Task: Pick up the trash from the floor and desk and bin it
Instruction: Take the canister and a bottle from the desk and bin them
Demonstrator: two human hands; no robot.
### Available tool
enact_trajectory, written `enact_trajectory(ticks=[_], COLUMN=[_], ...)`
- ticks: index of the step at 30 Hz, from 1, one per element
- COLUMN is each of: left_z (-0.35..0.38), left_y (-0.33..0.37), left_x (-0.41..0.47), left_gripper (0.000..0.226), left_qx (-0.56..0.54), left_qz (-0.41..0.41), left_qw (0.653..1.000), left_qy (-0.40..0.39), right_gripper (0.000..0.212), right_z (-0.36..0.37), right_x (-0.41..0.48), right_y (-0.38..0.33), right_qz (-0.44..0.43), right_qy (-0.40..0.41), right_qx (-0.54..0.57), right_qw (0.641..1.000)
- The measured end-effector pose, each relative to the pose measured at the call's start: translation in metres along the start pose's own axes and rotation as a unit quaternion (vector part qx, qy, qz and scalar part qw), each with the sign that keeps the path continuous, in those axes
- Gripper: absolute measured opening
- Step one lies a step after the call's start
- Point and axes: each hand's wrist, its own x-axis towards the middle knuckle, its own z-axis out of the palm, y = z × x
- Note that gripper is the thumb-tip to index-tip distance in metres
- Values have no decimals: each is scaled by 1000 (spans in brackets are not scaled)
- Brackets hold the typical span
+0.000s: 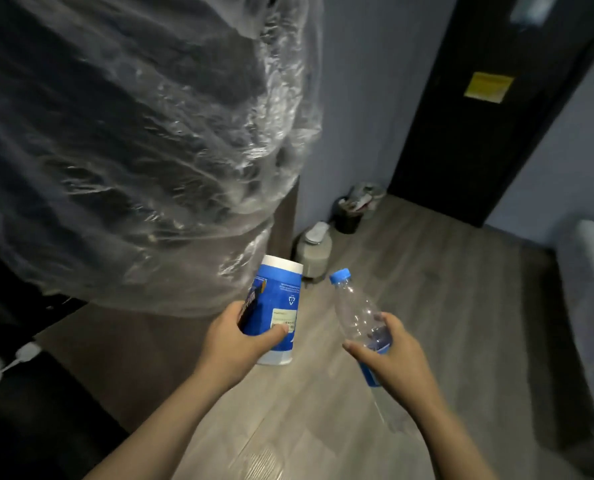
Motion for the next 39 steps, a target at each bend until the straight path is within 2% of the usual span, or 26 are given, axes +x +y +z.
enact_trajectory(ticks=[5,8,14,22,27,29,39], left_z=[88,136,212,291,352,377,479], left_y=[41,54,94,152,179,194,264], left_x=[62,111,224,356,438,469,630], left_gripper=[56,52,46,45,51,49,41], left_qx=[83,97,66,71,67,56,59], left_qz=[63,62,63,73,77,80,43], left_qw=[994,992,987,979,978,981,993], left_qy=[-23,-59,-131,-179,-183,-170,-95], right_gripper=[49,44,51,49,51,54,42], right_z=[-61,-84,-127,-177,-202,-214,-278], right_x=[55,102,222,370,472,519,750], right_y=[41,61,71,80,110,125,139], right_qz=[39,63,88,98,112,118,96], right_qy=[52,64,87,101,100,98,57], right_qx=[30,30,-8,-2,-16,-15,-37], right_qw=[997,996,992,990,989,988,993])
